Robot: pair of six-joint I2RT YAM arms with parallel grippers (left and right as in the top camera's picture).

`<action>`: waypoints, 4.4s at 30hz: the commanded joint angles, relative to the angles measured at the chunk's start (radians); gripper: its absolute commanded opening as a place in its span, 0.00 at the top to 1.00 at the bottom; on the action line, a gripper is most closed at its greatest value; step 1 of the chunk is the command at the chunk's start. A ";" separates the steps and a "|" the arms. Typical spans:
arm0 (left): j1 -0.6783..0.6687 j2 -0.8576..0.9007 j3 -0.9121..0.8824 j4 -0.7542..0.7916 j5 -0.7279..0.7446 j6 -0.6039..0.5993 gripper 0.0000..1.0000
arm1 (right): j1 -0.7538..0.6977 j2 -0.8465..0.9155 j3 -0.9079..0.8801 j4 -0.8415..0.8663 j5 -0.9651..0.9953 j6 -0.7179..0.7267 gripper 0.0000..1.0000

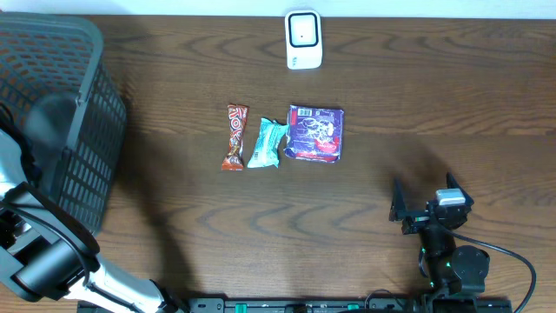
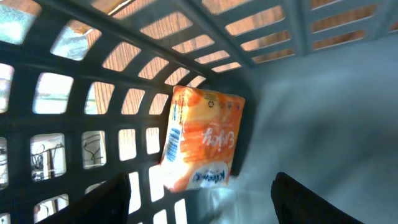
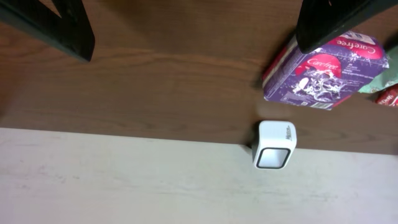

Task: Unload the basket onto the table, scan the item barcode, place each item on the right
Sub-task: 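Reach into the basket and grasp the orange Enjoy pack, then carry the orange pack out and drop it on the table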

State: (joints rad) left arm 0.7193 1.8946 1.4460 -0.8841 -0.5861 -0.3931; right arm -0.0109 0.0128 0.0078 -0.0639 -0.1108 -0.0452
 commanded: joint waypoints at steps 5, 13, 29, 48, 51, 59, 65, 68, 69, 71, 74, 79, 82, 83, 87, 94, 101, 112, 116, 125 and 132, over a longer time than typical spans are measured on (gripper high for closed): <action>0.011 0.002 -0.102 0.098 -0.051 -0.016 0.28 | -0.010 -0.003 -0.002 -0.003 0.004 -0.012 0.01; 0.050 0.002 -0.187 0.180 -0.016 -0.015 0.28 | -0.010 -0.003 -0.002 -0.003 0.004 -0.012 0.01; 0.073 -0.006 -0.240 0.257 0.156 0.075 0.92 | -0.010 -0.003 -0.002 -0.003 0.004 -0.012 0.01; -0.053 -0.630 -0.150 0.145 0.706 0.014 0.93 | -0.010 -0.003 -0.002 -0.003 0.004 -0.012 0.01; -0.079 -0.735 -0.150 0.146 0.709 0.014 0.93 | -0.010 -0.003 -0.002 -0.003 0.004 -0.012 0.01; -0.126 -0.960 -0.150 0.152 0.834 0.014 0.93 | -0.010 -0.003 -0.002 -0.003 0.004 -0.012 0.01; -0.317 -0.996 -0.150 0.163 0.901 0.033 0.93 | -0.010 -0.003 -0.002 -0.003 0.004 -0.012 0.01; -0.422 -0.994 -0.151 0.155 0.901 0.096 0.93 | -0.010 -0.003 -0.002 -0.003 0.004 -0.012 0.01; -0.458 -0.993 -0.151 0.151 0.901 0.123 0.93 | -0.010 -0.003 -0.002 -0.003 0.004 -0.012 0.01; -0.525 -0.993 -0.151 0.135 0.901 0.175 0.93 | -0.010 -0.003 -0.002 -0.003 0.004 -0.012 0.01; -0.612 -0.991 -0.152 0.098 0.901 0.218 0.93 | -0.010 -0.003 -0.002 -0.003 0.004 -0.012 0.01; -0.739 -0.962 -0.182 0.046 0.900 0.221 0.92 | -0.010 -0.003 -0.002 -0.003 0.004 -0.012 0.01; -0.797 -0.914 -0.206 0.027 0.900 0.254 0.93 | -0.010 -0.003 -0.002 -0.003 0.004 -0.012 0.01; -0.812 -0.891 -0.211 0.020 0.900 0.276 0.93 | -0.010 -0.003 -0.002 -0.003 0.004 -0.012 0.01; -0.852 -0.769 -0.221 0.001 0.900 0.308 0.93 | -0.010 -0.003 -0.002 -0.003 0.004 -0.012 0.01; -0.881 -0.505 -0.221 0.006 0.900 0.311 0.93 | -0.010 -0.003 -0.002 -0.003 0.004 -0.012 0.01; -0.880 -0.252 -0.221 0.006 0.883 0.310 0.61 | -0.010 -0.003 -0.002 -0.003 0.004 -0.012 0.01; -0.858 -0.278 -0.112 -0.073 0.836 0.287 0.19 | -0.010 -0.003 -0.002 -0.003 0.004 -0.012 0.01; -0.814 -0.377 -0.029 -0.132 0.836 0.286 0.10 | -0.010 -0.003 -0.002 -0.003 0.004 -0.012 0.01; -0.527 -0.692 0.010 -0.136 0.835 0.165 0.05 | -0.010 -0.003 -0.002 -0.003 0.004 -0.012 0.01; -0.217 -0.856 0.010 -0.165 0.836 0.015 0.02 | -0.010 -0.003 -0.002 -0.003 0.004 -0.012 0.01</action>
State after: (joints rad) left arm 0.4351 1.0706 1.4445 -1.0401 0.2512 -0.2821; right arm -0.0109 0.0128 0.0078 -0.0639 -0.1112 -0.0452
